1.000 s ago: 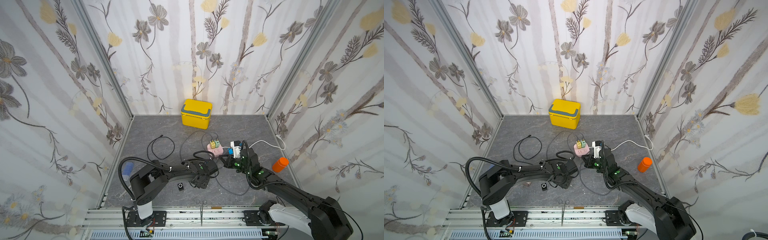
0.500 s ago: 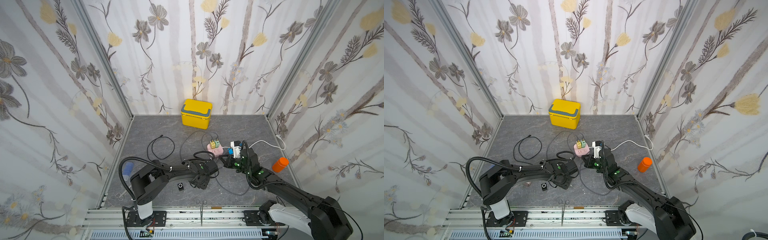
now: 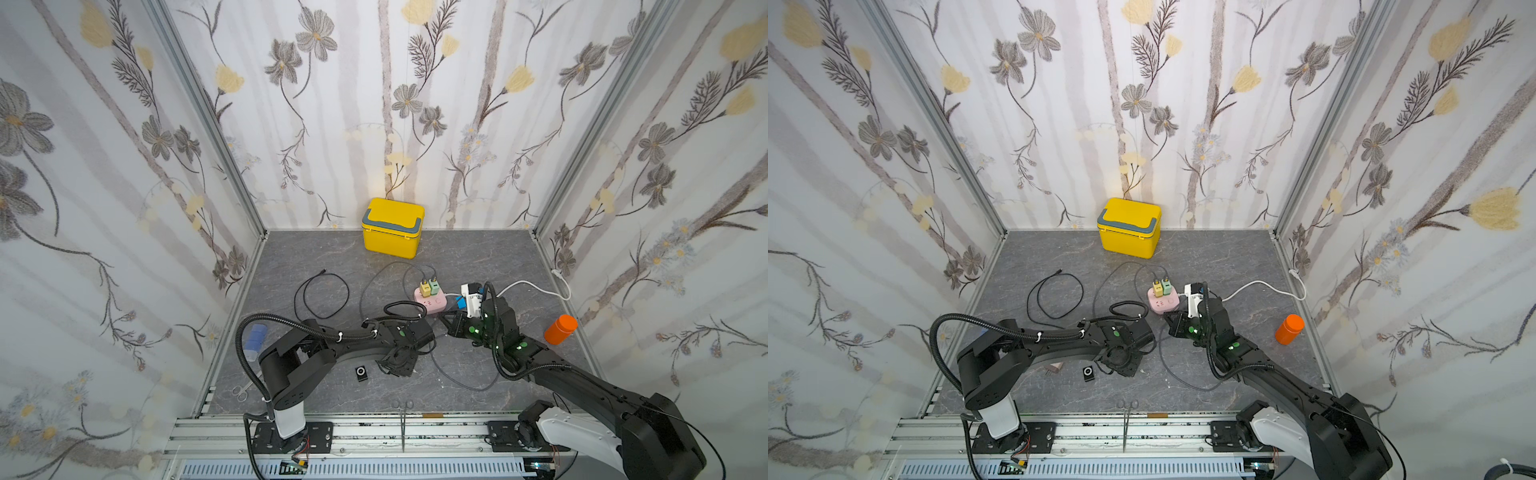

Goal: Charge mp3
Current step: Pick up the MP3 player from the center of the board.

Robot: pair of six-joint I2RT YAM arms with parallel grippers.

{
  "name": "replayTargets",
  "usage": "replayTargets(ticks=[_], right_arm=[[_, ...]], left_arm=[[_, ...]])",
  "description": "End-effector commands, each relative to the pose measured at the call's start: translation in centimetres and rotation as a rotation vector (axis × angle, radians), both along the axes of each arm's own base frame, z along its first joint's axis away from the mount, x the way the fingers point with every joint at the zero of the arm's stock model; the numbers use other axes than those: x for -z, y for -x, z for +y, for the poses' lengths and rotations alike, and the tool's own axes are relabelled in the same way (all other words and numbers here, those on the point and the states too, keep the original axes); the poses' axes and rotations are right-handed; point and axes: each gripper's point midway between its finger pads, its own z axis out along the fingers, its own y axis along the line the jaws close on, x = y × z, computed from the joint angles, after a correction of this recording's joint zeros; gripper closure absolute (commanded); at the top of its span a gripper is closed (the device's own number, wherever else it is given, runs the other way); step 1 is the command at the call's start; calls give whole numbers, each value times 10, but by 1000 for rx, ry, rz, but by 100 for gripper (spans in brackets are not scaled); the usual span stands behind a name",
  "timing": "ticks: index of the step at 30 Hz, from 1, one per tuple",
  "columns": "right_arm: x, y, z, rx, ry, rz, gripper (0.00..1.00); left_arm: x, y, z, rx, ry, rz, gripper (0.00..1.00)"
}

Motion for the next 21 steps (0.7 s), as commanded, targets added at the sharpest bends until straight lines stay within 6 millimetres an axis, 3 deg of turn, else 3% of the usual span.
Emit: replayTargets(ticks=[1,9,15,21], right_arm=[[-6,-1,1,-9,-5,-35,100],[2,-1,-8,9,66,-52,100],[-5,3,-10,-7,75,-115,100],[-13,14,-4,-9,49,-152,100]], left_arm=[[17,21,19,-13,-72,101,73],[-2,10,9,-50,-2,73,80],[-52,-28,-34,-138,318,-31,85],[-102,-43,-53,-199,587,-103,87]])
